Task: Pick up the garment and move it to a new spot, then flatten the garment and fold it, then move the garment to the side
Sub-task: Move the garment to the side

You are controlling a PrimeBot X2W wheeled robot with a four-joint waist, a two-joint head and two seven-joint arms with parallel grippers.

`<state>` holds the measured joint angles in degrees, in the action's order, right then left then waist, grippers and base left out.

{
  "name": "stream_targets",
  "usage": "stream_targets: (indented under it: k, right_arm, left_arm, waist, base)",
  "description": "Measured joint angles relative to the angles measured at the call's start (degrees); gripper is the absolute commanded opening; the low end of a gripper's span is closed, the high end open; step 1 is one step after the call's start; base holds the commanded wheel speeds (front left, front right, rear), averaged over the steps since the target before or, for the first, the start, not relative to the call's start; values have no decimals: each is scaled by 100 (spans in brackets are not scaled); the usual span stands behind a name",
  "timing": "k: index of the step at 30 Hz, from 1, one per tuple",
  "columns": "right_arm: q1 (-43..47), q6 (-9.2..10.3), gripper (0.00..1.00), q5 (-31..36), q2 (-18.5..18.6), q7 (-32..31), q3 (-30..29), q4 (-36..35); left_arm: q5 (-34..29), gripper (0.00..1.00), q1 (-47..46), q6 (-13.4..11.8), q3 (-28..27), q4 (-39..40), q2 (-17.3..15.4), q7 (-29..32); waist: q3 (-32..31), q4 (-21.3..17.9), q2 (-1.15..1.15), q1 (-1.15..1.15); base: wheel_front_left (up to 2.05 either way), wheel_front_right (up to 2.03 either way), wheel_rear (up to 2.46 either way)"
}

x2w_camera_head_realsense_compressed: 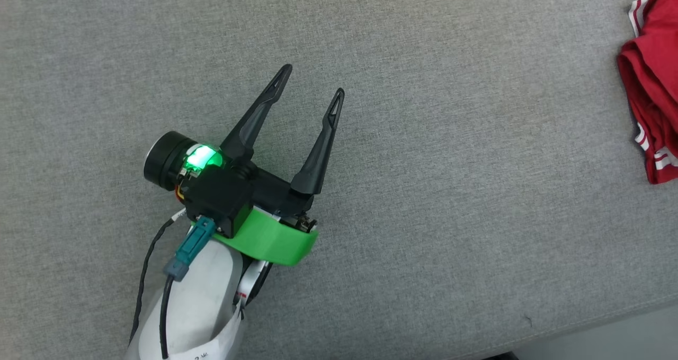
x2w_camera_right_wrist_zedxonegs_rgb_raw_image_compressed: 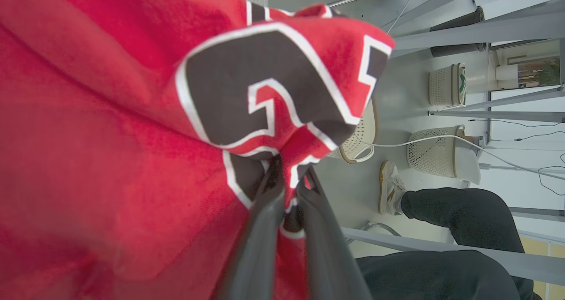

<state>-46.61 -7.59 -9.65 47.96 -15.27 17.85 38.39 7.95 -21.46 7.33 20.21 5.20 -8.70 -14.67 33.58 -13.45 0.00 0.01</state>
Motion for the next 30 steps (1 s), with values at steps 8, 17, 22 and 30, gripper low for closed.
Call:
stream_targets:
  k: [8, 17, 22, 30]
  right_arm:
    - [-326, -1, 0, 182, -200, 311, -40, 675]
    - [-442, 0, 100, 422, -336, 544, -241, 1025]
    - [-434, 0, 100, 308, -543, 769, -265, 839]
    - [129, 0, 100, -283, -994, 1457, -360, -148]
  left_arm:
    - [0, 100, -7, 0, -4, 54, 1, 0]
    - [42, 100, 27, 0, -126, -71, 159, 0]
    - [215, 100, 238, 0, -387, -285, 272, 1]
    - [449, 100, 859, 0, -868, -642, 407, 0]
  waist:
    - [84, 33, 0, 0]
    - [-177, 140, 0, 0]
    - [-511, 224, 0, 0]
    - [-1233, 433, 0, -2]
  base:
    - [0, 0, 0]
    - [0, 0, 0]
    - [0, 0, 0]
    - [0, 0, 0]
